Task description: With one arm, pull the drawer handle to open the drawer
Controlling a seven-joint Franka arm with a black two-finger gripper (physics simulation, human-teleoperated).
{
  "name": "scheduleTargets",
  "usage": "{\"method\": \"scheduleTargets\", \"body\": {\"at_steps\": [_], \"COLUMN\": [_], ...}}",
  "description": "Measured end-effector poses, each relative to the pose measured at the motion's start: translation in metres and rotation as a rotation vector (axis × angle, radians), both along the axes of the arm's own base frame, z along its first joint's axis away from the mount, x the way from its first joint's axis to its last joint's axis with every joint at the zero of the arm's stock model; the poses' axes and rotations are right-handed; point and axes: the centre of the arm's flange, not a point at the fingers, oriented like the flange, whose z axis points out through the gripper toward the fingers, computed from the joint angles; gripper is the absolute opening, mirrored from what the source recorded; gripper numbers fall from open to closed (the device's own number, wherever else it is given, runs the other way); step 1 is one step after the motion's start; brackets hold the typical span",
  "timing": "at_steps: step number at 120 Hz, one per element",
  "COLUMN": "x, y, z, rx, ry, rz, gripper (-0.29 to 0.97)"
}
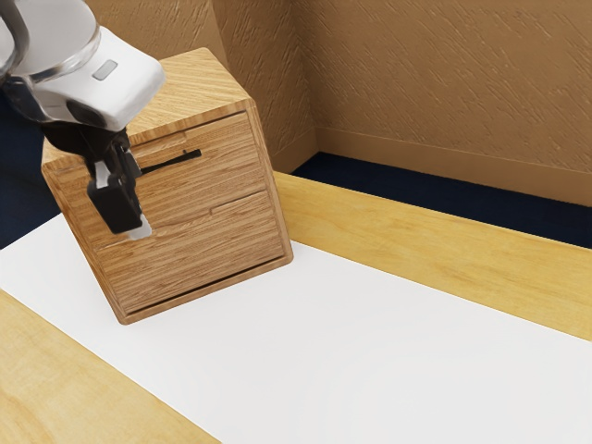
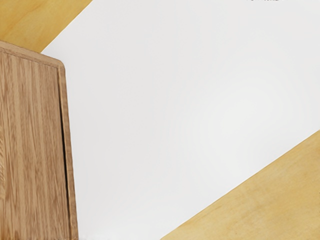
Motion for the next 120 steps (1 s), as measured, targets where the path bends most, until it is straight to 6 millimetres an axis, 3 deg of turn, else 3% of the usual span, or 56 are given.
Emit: {"method": "scheduleTargets", "body": {"at_steps": [29,50,102,120], "x": [0.009,0.019,0.026,0.046], "y": [0.004,0.012,0.018,0.028], "z": [0.005,-0.004,-0.013,-0.026], "rx": [-0.026,0.016,0.153,0.147], "ry": [-0.101,-0.154,-0.194,-0.181], "rz": [0.102,0.14,0.126,0.095], "gripper": [0.51,0.43,0.3,0.28]}}
